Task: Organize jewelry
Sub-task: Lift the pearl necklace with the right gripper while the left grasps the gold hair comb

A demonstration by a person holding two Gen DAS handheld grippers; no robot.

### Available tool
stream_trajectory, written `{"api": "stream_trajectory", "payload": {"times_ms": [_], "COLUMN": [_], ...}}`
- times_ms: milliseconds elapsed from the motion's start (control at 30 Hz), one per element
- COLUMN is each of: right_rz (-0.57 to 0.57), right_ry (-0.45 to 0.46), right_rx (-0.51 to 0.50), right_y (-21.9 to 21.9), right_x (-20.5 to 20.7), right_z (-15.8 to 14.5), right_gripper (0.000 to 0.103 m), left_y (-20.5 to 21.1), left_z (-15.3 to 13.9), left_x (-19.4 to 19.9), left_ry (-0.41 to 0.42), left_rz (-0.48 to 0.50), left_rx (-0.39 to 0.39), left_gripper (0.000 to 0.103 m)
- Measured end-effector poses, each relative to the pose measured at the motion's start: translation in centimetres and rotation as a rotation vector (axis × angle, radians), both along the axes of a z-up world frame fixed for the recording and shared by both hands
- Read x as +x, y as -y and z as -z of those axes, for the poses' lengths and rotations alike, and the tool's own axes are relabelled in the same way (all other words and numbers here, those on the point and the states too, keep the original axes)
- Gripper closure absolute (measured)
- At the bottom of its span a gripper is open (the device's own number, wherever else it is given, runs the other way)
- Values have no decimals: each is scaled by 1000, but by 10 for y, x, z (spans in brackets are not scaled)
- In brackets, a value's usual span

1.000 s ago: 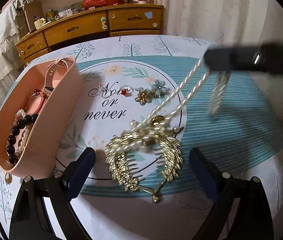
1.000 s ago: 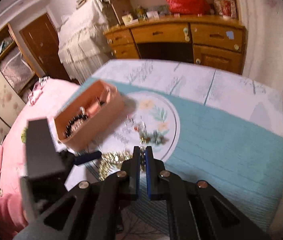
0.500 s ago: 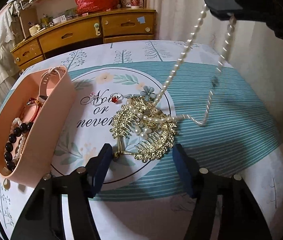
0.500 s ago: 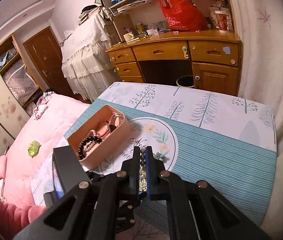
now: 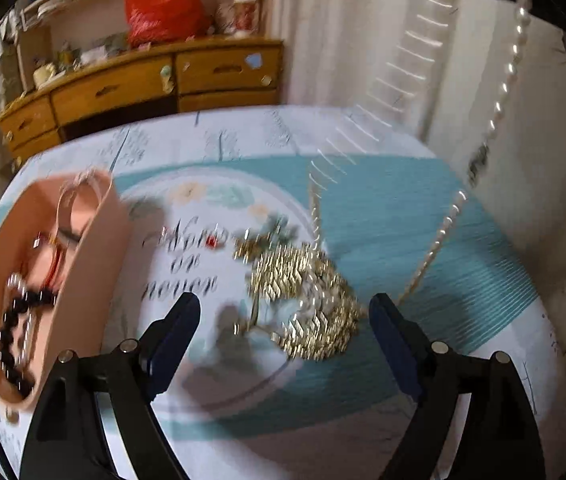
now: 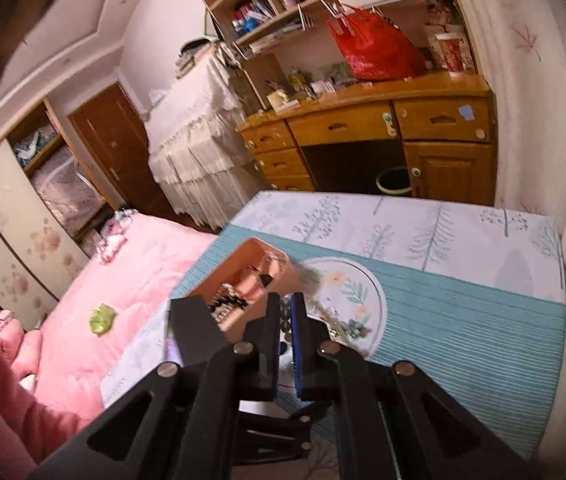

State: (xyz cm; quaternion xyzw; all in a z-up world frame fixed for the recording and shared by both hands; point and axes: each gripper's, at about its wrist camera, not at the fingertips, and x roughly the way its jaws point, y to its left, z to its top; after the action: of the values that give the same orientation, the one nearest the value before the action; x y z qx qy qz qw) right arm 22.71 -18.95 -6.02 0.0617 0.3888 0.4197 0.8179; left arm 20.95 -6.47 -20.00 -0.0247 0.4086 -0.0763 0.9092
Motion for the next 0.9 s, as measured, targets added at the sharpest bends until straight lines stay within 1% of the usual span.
{"api": "stream_trajectory", "payload": {"times_ms": [67, 133, 233, 300, 367, 600, 667, 700, 733, 833, 900], "right_rz": [-7, -4, 6, 18, 32, 103, 117, 122, 127, 153, 176], "right_ry": [14, 29, 30, 30, 35, 59, 69, 72, 72, 70, 66], "right_rx": [19, 9, 3, 3, 1, 38, 42, 42, 42, 26, 25], "right_y": [2, 2, 4, 8, 12, 33, 38, 39, 40, 45, 51], "right_x": [-2, -5, -6, -8, -9, -6, -6, -6, -6, -4, -3], "right_z": [-7, -12, -15, -16, -18, -30, -33, -34, -34, -33, -33], "right_gripper": [99, 99, 99, 99, 99, 99, 99, 99, 99, 99, 99], "left_y": [0, 1, 3, 7, 9, 12, 14, 15, 16, 16, 15], "left_z": [1, 5, 14, 15, 17, 16, 15, 15, 14, 13, 12], "left_x": [7, 16, 25, 22, 22, 19, 18, 17, 17, 16, 16], "left_ry": [3, -31, -67, -47, -52, -54, -54, -50, -45, -43, -37], "left_rz": [40, 70, 79, 87, 88, 87, 83, 76, 72, 72, 63], "left_rx": [-31, -60, -66, -44, -24, 0, 17, 30, 41, 47, 45], "left_gripper": [18, 18, 18, 18, 18, 18, 22, 32, 40, 40, 44]}}
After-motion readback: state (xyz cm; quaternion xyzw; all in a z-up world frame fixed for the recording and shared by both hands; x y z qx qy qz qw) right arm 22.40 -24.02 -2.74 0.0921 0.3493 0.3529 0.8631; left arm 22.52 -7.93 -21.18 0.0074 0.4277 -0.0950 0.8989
